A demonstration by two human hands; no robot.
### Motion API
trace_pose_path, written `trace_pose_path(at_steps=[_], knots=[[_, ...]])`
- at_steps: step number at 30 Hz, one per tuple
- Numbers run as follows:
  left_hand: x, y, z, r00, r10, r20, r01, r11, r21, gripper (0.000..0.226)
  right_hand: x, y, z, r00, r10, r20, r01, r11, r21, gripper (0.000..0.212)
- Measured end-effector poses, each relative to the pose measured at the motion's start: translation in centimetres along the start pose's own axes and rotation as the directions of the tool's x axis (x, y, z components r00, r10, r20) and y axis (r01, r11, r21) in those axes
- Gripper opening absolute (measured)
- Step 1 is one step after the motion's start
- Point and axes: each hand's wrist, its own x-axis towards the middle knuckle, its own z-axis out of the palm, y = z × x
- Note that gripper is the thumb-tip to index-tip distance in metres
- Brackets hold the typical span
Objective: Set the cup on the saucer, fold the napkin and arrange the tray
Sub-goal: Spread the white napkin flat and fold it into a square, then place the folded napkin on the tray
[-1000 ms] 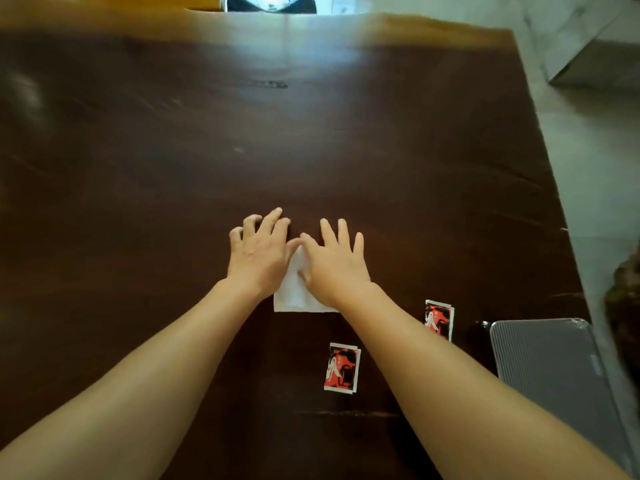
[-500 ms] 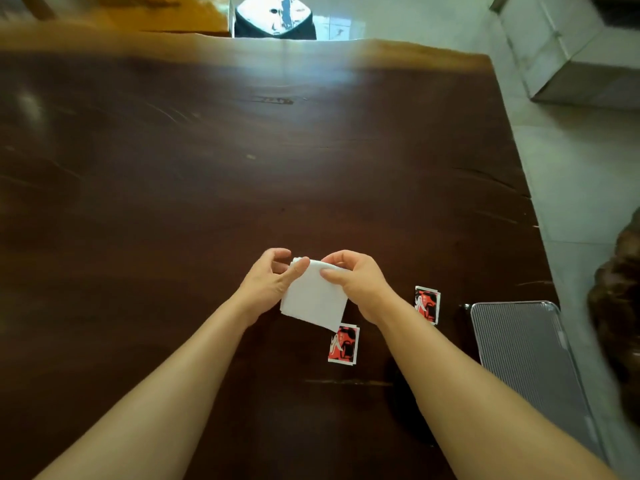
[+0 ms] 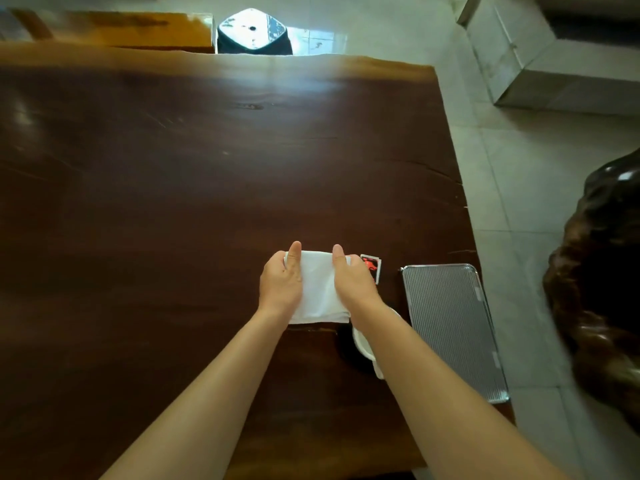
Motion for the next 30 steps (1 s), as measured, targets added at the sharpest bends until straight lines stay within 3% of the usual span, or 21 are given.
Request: trace_pose_path(at_steps=[3, 7, 9, 11, 17, 24, 27, 30], knots=[[-3.5, 0.9, 1.6, 0.998, 0.001, -0.062, 0.004, 0.996, 0.084, 0.045, -2.0, 1.1, -3.2, 0.995, 0.029, 0.095, -0.021, 0.996, -0.089, 0.061], [-7.9, 2.8, 4.4, 0.985, -0.148, -0.084, 0.165, 0.95, 0.266, 0.066, -5.0, 3.1, -7.8, 0.994, -0.051, 0.095, 0.042, 0.994, 0.096, 0.043], [-9.8, 3.6, 6.0, 0.977, -0.203, -0.073, 0.215, 0.936, 0.279, 0.083, -6.2, 3.9, -10.4, 0.986, -0.084, 0.143, 0.061, 0.986, 0.158, 0.026], [-11.6, 4.6, 7.8, 0.978, -0.19, -0.09, 0.207, 0.943, 0.262, 0.085, -7.1, 4.5, -13.2, 0.975, -0.106, 0.195, 0.071, 0.981, 0.18, 0.023], [-16.8, 8.3, 13.4, 0.969, 0.024, -0.247, 0.006, 0.993, 0.12, 0.061, -9.4, 5.7, -20.4, 0.962, -0.213, 0.168, 0.178, 0.962, 0.205, 0.02], [-20.2, 10.5, 17.9, 0.944, 0.164, -0.286, -0.119, 0.978, 0.169, 0.05, -9.9, 7.3, -24.9, 0.922, -0.386, 0.006, 0.381, 0.913, 0.146, 0.02], [-21.3, 10.9, 18.5, 0.913, 0.284, -0.291, -0.229, 0.95, 0.211, 0.043, -9.9, 6.8, -26.1, 0.942, -0.334, 0.024, 0.328, 0.935, 0.137, 0.026], [-22.1, 11.2, 19.1, 0.872, 0.413, -0.264, -0.333, 0.895, 0.298, 0.042, -10.0, 6.4, -26.6, 0.96, -0.279, -0.02, 0.28, 0.951, 0.135, 0.047]])
